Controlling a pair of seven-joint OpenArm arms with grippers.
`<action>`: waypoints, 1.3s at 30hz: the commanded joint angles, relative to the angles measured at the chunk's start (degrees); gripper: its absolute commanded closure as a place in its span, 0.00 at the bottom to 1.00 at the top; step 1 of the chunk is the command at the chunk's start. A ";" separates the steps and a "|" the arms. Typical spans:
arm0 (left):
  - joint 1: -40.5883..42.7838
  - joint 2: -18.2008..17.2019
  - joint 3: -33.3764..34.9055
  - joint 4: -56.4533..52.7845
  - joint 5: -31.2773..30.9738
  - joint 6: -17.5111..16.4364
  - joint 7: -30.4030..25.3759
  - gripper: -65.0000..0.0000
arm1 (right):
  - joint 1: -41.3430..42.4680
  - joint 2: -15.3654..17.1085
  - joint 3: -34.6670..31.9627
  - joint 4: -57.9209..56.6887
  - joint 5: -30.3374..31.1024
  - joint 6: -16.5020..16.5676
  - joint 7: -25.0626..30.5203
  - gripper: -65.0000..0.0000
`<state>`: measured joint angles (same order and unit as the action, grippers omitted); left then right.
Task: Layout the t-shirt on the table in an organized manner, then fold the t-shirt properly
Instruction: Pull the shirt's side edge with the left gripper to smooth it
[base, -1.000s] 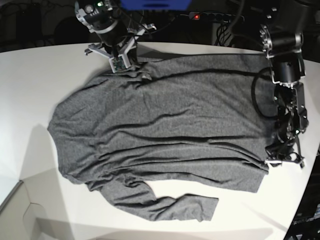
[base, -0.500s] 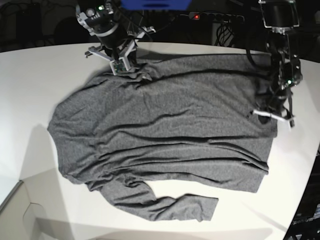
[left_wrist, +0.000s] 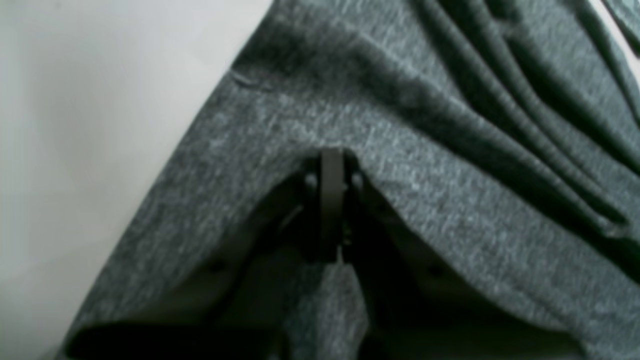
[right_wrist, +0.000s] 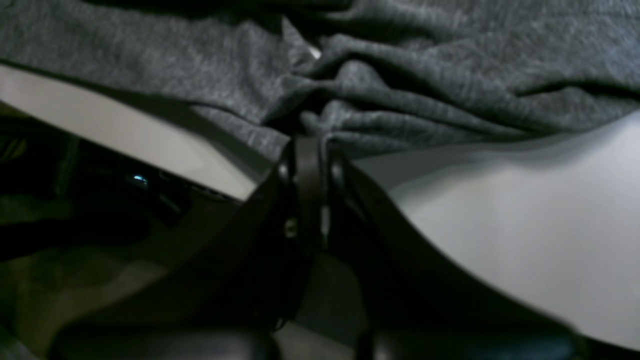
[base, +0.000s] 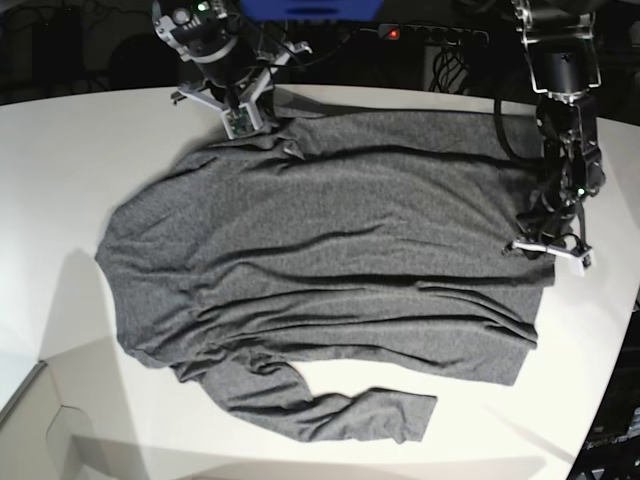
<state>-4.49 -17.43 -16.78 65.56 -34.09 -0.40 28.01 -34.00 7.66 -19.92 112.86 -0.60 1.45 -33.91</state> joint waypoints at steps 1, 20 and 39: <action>-0.74 -0.90 -0.15 1.65 -0.07 0.01 -0.45 1.00 | -0.16 0.56 0.01 1.12 0.29 -0.18 1.08 1.00; -4.34 -4.59 -0.24 7.28 -0.60 0.01 0.17 1.00 | -1.56 1.70 0.36 -2.05 0.29 -0.18 1.08 1.00; 21.33 -1.87 -0.41 34.35 -0.42 0.01 13.00 0.99 | -1.47 1.70 0.01 -2.48 0.29 -0.18 1.08 1.00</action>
<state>17.02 -18.50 -16.78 99.02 -34.22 -0.38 41.82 -35.24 9.39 -19.88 109.34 -0.62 1.45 -33.85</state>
